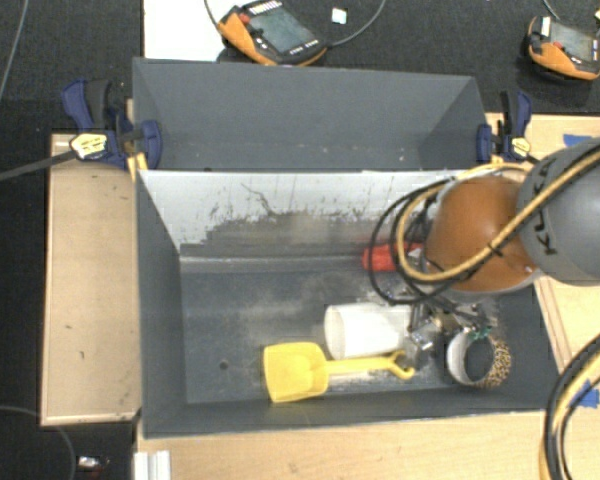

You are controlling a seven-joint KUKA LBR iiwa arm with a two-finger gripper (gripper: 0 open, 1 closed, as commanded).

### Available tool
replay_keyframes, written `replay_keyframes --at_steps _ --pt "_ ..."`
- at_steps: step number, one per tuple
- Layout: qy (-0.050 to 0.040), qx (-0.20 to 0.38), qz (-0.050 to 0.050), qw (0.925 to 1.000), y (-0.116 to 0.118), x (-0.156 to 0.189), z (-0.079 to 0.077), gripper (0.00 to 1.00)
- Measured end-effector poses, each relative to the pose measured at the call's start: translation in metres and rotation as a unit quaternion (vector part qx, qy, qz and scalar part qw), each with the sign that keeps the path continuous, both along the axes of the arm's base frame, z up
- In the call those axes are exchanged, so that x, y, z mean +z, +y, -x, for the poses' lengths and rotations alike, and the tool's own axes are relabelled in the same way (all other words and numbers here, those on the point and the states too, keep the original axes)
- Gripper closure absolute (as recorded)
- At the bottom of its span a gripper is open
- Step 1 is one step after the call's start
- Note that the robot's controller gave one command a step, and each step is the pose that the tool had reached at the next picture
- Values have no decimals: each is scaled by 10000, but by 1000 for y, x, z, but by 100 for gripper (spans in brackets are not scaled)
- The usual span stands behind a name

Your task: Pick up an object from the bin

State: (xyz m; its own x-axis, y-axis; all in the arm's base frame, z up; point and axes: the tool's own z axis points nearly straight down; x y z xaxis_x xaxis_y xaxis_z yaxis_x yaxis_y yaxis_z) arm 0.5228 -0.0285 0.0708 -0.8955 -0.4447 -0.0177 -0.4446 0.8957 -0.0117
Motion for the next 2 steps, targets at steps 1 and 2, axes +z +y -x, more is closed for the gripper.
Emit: replay_keyframes --at_steps 1,2 --pt "-51 -1870 -52 9823 7 3 34 0" --pt "-128 -520 -26 9986 9 4 35 0"
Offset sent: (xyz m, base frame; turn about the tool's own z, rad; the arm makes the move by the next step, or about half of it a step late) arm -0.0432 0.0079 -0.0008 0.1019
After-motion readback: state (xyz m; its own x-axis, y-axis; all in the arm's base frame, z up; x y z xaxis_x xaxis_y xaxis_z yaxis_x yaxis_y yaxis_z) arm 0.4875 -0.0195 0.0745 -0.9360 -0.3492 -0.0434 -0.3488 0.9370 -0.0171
